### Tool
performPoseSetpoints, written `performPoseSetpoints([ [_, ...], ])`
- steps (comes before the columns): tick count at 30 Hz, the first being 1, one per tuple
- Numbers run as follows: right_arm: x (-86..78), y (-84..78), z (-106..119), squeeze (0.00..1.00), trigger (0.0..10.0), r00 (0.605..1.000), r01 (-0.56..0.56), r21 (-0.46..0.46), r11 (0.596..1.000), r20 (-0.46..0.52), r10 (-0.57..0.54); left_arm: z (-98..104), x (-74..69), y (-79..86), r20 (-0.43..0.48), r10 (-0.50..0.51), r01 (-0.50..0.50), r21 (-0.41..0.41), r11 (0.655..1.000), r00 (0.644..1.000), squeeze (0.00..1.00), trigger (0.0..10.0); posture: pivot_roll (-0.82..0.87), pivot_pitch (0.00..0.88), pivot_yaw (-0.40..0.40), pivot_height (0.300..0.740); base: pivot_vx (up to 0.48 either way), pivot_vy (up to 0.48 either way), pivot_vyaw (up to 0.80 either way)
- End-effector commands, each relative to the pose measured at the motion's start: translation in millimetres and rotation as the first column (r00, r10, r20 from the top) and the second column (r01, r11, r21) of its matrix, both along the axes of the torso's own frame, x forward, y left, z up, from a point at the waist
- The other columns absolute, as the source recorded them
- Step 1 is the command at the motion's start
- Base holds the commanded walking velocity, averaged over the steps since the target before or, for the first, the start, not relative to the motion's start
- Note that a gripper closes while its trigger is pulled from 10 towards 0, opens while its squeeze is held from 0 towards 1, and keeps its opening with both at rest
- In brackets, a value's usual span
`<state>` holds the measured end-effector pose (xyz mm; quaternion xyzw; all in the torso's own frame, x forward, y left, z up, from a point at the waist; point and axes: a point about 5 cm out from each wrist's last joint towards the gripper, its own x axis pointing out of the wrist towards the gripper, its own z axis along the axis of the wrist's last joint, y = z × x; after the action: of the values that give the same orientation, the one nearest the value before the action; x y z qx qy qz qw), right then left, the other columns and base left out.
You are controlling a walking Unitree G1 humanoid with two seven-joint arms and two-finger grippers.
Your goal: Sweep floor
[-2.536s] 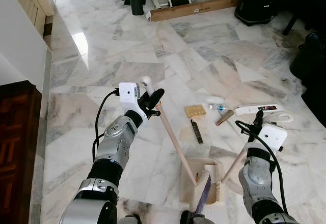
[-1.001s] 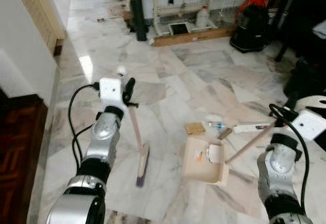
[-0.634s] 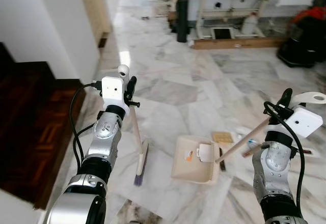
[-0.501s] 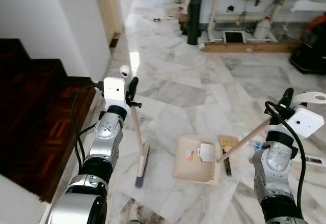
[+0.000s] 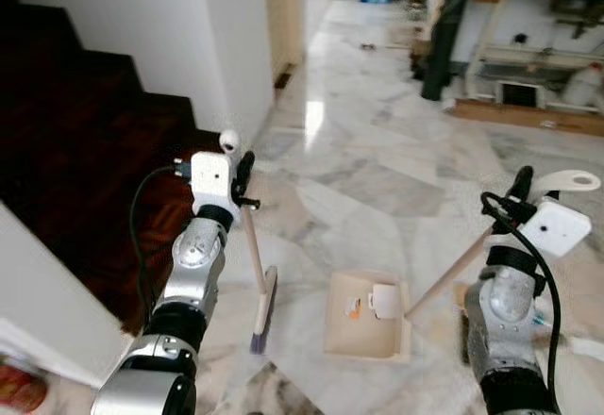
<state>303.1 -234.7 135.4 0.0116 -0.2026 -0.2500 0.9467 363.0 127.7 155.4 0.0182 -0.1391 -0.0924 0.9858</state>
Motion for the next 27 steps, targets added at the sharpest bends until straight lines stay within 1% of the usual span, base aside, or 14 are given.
performPoseSetpoints([
  [1, 1.4, 1.9, 11.9, 0.00, 10.0, 0.999, -0.010, -0.002, 1.000, 0.050, 0.010, 12.6, 0.4, -0.4, 0.061, 0.002, -0.001, -0.014, 1.000, 0.998, 0.00, 10.0, 0.05, 0.000, 0.015, 0.740, 0.000, 0.000, 0.77],
  [6, 5.5, -1.7, 20.3, 0.00, 10.0, 0.998, -0.029, -0.025, 0.999, 0.054, 0.031, 11.1, 1.6, 1.6, 0.050, 0.030, -0.029, -0.030, 0.999, 0.998, 0.00, 10.0, 0.05, 0.000, -0.007, 0.740, 0.000, 0.000, 0.77],
  [11, 5.4, -4.2, 22.0, 0.00, 10.0, 0.998, -0.024, -0.031, 0.999, 0.056, 0.026, 8.2, 0.0, 1.1, 0.043, 0.035, -0.033, -0.039, 0.999, 0.998, 0.00, 10.0, 0.05, 0.000, -0.011, 0.740, 0.000, 0.000, 0.77],
  [17, 4.2, -1.7, 20.7, 0.00, 10.0, 0.998, -0.029, -0.031, 0.999, 0.051, 0.031, 8.6, -0.9, -0.9, 0.044, 0.032, -0.030, -0.044, 0.999, 0.999, 0.00, 10.0, 0.05, 0.005, -0.009, 0.740, 0.000, 0.000, 0.77],
  [27, 3.2, -1.1, 18.5, 0.00, 10.0, 0.998, -0.034, -0.021, 0.999, 0.043, 0.035, 9.7, -0.4, 1.1, 0.042, 0.035, -0.034, -0.038, 0.999, 0.998, 0.00, 10.0, 0.05, 0.024, -0.003, 0.740, 0.000, 0.000, 0.77],
])
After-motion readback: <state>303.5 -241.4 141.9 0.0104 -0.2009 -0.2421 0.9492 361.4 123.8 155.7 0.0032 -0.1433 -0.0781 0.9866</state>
